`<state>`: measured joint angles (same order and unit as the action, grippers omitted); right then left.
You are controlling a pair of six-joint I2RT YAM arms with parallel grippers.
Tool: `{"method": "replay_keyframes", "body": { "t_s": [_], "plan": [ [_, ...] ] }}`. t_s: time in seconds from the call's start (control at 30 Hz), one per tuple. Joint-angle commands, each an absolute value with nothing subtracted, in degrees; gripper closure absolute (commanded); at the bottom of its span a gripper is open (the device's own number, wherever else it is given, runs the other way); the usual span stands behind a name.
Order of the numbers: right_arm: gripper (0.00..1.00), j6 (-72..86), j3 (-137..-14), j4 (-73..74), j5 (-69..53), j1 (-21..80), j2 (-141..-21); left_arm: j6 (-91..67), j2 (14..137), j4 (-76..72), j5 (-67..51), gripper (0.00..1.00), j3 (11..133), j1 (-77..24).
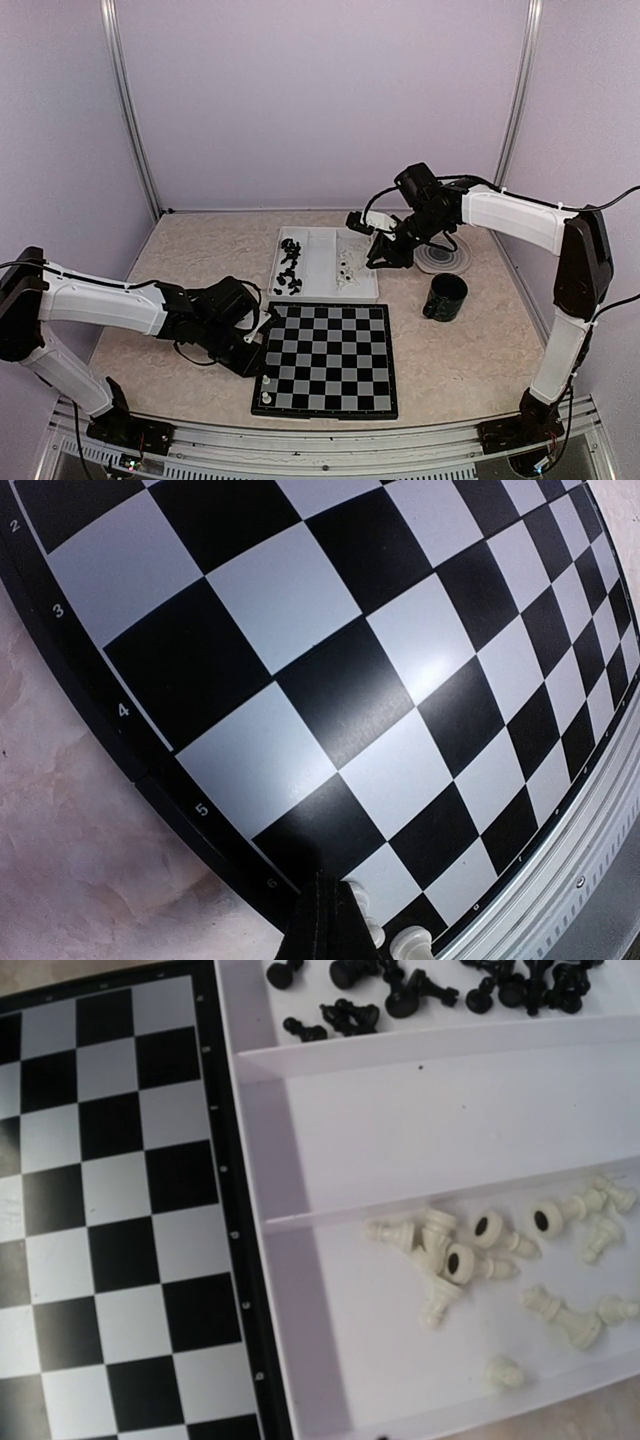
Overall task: Set up the chess pieces on the board
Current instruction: Move the pawn to a2.
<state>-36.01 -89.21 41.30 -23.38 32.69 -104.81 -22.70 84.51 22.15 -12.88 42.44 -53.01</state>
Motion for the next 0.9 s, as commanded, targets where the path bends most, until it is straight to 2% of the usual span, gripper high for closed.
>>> {"method": "replay_keyframes", "body": {
  "t_s": [0.0,0.87],
  "plan": [
    [0.74,-35.37,-88.25,41.36,-23.89,33.46,-103.01,-22.6,84.69,21.02,-13.7,1.0,41.59,-53.76],
    [0.74,-35.61,-88.42,41.64,-22.14,34.8,-104.06,-21.85,85.0,21.51,-13.45,1.0,41.31,-54.37]
  ]
}}
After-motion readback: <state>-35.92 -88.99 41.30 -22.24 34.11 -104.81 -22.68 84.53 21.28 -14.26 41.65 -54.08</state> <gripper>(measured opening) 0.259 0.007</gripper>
